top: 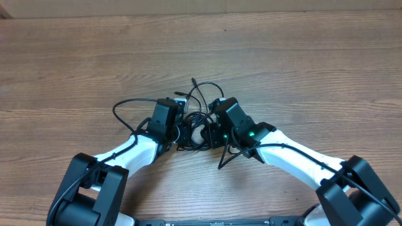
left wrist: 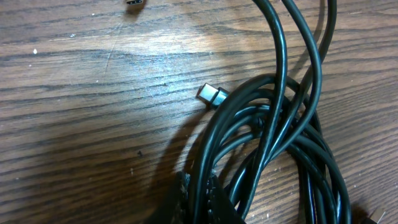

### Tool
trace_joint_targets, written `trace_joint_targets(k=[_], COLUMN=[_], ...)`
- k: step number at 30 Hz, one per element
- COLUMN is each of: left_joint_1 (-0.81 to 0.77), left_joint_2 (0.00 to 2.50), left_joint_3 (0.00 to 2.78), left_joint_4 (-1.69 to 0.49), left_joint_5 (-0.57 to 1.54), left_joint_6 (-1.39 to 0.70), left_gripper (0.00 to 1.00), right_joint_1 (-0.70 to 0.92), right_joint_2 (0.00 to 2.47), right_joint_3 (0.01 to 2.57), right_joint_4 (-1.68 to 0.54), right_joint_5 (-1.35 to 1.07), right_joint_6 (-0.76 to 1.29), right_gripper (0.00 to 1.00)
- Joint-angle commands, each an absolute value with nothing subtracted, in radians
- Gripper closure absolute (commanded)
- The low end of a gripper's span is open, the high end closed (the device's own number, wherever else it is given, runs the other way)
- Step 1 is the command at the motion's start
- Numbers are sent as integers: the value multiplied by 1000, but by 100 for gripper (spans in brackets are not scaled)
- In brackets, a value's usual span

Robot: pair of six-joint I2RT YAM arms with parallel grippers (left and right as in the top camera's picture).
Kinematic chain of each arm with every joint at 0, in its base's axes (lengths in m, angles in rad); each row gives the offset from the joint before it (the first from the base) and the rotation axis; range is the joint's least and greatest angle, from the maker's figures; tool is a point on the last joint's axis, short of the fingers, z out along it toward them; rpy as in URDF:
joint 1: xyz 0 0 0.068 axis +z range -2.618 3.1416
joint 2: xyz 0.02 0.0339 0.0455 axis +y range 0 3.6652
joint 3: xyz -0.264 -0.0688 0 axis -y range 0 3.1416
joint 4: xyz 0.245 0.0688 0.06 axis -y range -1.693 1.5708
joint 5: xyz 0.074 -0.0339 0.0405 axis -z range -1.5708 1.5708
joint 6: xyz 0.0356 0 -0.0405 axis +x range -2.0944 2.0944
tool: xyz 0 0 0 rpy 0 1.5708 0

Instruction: Untangle cables

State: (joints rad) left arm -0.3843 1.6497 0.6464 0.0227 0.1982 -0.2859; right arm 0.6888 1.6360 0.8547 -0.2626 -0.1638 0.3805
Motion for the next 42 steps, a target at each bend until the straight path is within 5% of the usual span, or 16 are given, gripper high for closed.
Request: trace_joint_targets(k=[1, 14, 31, 42], left_joint_1=[-387, -387, -387, -387], left_joint_2=[1694, 1694, 1694, 1694], left_joint_3=[624, 624, 624, 624], left_joint_4=[-4, -30, -29, -30], left_joint_5=[177, 176, 176, 176], left_joint_6=[-310, -315, -315, -322], left_gripper=[96, 96, 95, 96], right_joint_1=[693, 693, 694, 694], right_joint_2=[1677, 1729, 1723, 1848], right_joint_3=[871, 938, 1076, 1068], right_joint_4=[-255, -277, -535, -448], right_joint_5=[-131, -174, -249, -75], right_joint_6=[331, 328, 339, 286], right_gripper=[64, 75, 79, 74])
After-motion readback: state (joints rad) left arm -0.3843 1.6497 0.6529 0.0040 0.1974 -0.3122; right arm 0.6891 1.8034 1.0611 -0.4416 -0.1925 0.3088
